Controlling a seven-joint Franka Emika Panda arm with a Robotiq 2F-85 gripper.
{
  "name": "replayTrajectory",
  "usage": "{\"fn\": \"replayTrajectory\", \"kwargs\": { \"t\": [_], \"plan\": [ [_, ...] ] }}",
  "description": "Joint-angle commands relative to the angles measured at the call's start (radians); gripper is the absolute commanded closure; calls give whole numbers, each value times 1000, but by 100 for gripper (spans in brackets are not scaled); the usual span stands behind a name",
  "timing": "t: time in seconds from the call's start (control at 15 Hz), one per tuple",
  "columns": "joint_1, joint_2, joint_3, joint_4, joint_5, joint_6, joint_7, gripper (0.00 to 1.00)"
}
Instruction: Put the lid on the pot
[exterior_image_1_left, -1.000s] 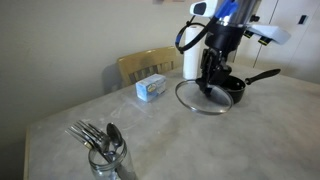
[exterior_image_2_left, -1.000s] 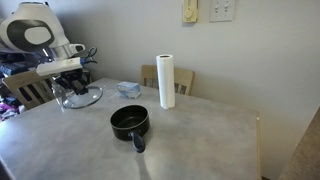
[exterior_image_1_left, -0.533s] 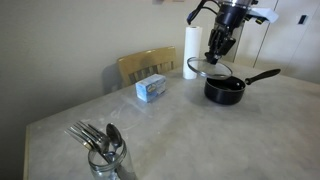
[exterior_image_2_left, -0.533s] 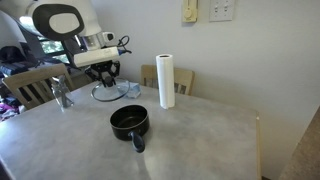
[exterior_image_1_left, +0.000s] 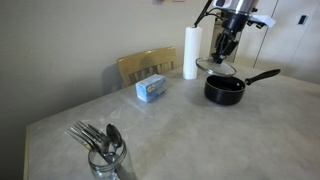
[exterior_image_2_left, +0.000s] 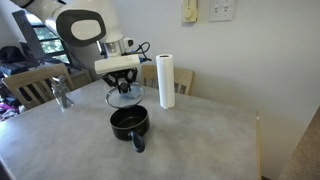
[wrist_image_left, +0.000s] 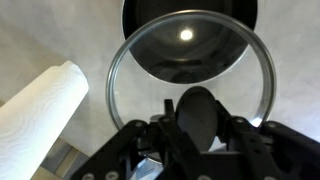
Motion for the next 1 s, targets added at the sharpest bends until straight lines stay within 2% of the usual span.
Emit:
{"fn": "replayTrajectory", "kwargs": {
  "t": [0.0, 0.53, 0.93],
  "plan": [
    [-29, 33, -2, 15, 31, 4, -42, 85],
    [-43, 104, 0, 1, -4, 36, -27, 85],
    [-39, 101, -16, -3, -58, 52, -14, 85]
  ]
}}
